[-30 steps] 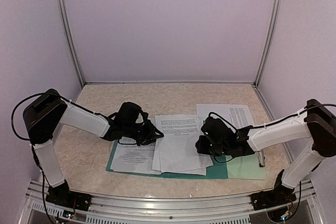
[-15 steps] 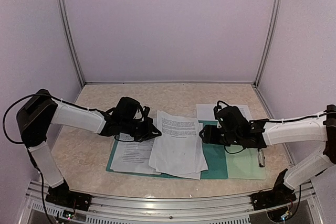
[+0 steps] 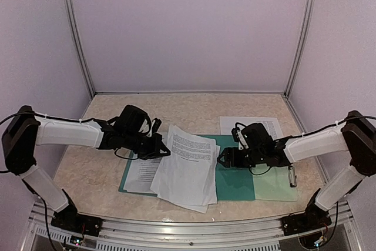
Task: Put the files into the folder
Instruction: Pass from the right arm to the left, then adjust the file in the folder with some files.
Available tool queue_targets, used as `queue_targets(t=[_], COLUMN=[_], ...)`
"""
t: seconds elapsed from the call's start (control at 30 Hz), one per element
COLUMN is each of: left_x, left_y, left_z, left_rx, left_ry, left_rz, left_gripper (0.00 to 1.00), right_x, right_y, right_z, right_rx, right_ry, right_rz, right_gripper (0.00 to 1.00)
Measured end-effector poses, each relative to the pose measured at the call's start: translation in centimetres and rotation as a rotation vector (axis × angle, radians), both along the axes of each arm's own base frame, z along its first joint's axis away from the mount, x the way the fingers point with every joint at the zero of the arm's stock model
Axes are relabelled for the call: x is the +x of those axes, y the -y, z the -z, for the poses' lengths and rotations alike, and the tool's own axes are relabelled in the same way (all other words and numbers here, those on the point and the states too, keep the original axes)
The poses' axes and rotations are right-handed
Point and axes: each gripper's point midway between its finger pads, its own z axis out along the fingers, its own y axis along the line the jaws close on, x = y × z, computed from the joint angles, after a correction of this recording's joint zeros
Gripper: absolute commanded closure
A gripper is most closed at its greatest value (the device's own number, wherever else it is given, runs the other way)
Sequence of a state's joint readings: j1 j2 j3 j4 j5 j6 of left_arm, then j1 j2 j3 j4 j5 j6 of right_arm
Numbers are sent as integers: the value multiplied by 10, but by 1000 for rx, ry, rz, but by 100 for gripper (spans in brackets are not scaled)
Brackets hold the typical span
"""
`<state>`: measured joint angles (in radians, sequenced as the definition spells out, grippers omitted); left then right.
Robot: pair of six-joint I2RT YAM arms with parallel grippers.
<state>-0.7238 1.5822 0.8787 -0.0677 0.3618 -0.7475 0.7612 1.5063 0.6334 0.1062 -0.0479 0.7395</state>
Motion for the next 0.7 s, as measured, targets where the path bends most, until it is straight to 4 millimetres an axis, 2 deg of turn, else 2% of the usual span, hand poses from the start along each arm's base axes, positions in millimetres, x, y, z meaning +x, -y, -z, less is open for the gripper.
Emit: queue_targets(t=[0.13,0.23,0.33,0.57,0.7], left_x=[-6,-10,-12,-12,-8], left_y=[-8,-15,-17,-18,-17], left_z=[23,40,49,58,63], left_rx=[72,120,139,153,160], left_ry=[-55,-106,-136,-161,-171], left_rz=[-1,-18,-31,-43,-46], left_gripper=[83,74,66,59,58], right_x=[6,9,9,8,7], right_y=[-17,-29,-34,-40,-42], right_z=[11,12,11,6,5], right_rx=[7,36,60,107,124], right_ry=[-23,-27,-29,-26,-32], right_rz=[-46,-75,-92,-97,-87], right_gripper=[27,30,33,38,43])
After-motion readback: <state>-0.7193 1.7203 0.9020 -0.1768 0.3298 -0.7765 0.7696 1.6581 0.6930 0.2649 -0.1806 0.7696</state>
